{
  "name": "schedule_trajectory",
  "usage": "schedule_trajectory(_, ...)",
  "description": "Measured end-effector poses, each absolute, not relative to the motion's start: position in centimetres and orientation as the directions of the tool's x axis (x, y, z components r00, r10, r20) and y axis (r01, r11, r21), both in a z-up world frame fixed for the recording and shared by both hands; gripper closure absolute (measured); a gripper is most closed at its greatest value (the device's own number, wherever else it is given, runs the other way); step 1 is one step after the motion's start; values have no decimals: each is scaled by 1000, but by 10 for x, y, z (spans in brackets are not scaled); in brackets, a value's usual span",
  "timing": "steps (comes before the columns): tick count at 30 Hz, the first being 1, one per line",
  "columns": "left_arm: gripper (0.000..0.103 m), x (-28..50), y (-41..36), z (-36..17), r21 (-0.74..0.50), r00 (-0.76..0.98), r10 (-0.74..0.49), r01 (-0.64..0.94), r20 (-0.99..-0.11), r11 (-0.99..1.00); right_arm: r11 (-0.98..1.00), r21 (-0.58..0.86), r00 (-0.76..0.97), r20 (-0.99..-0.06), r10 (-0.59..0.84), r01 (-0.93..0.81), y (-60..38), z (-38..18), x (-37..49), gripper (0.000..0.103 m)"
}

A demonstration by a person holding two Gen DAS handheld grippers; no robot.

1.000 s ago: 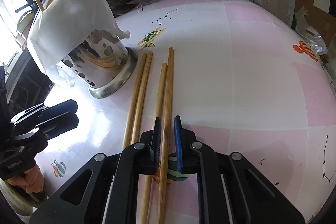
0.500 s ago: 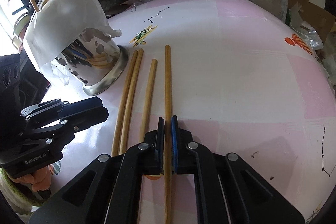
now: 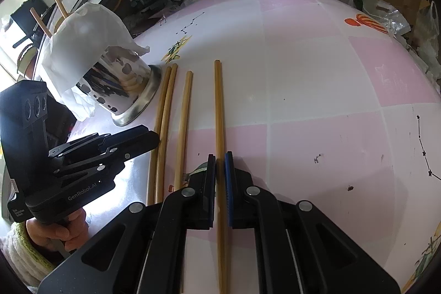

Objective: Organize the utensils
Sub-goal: 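Close the right gripper on a chopstick while the left gripper closes on another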

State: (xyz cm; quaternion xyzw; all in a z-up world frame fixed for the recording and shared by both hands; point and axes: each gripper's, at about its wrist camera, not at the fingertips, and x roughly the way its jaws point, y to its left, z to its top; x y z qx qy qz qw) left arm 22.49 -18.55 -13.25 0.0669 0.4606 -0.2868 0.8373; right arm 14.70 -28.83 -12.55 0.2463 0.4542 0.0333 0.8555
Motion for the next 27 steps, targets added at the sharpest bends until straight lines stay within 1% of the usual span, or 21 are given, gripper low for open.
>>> schedule_trajectory(7, 79, 221, -184, -133, -108, 439, -377, 525, -816, 844, 870, 464, 587, -756, 290, 169, -290, -127, 146, 96)
schedule_trajectory(9, 80, 220, -184, -133, -92, 444, -362, 522, -820, 848, 870, 463, 588, -756, 288, 169, -290, -127, 145, 96)
schedule_trajectory(10, 82, 220, -181, -133, -86, 446, -356, 520, -821, 850, 871, 461, 588, -756, 286, 169, -290, -127, 145, 96)
schedule_trajectory(12, 90, 220, -181, -134, -69, 453, -339, 514, -824, 855, 874, 455, 586, -760, 281, 171, -289, -126, 146, 96)
schedule_trajectory(14, 95, 217, -176, -133, -56, 460, -325, 508, -826, 859, 876, 449, 584, -764, 275, 174, -287, -126, 145, 96)
schedule_trajectory(20, 96, 208, -164, -132, -50, 459, -313, 500, -831, 864, 872, 452, 577, -769, 275, 188, -286, -125, 137, 96)
schedule_trajectory(27, 98, 185, -132, -131, -78, 445, -307, 463, -841, 883, 861, 472, 557, -774, 302, 189, -283, -126, 116, 96)
